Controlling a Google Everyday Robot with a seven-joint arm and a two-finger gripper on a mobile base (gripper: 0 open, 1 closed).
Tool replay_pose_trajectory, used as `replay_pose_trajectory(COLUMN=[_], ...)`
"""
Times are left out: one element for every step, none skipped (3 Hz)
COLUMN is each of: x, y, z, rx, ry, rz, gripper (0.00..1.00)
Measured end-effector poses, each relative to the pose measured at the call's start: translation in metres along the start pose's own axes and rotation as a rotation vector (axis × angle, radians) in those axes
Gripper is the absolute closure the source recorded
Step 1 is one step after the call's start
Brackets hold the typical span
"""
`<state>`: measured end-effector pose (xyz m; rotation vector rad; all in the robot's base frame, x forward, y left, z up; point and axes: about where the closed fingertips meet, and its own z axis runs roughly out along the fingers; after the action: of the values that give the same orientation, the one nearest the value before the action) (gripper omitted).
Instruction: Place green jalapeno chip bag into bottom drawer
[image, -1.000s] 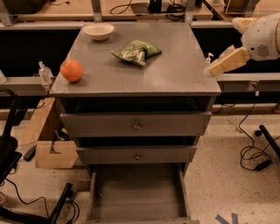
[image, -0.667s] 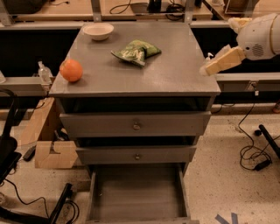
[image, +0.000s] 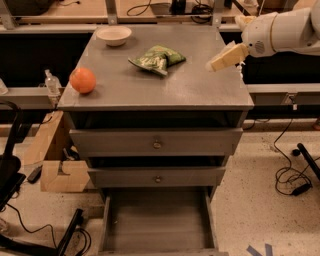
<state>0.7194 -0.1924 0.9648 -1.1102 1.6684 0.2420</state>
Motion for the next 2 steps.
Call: replay_pose_trajectory(x=[-0.001,0.0], y=[-0.023,-0.041], z=[0.048,0.1], rx=[-0.005,0.007], ry=[-0.005,0.003], rz=[0.016,0.048], gripper=[0.0,0.0])
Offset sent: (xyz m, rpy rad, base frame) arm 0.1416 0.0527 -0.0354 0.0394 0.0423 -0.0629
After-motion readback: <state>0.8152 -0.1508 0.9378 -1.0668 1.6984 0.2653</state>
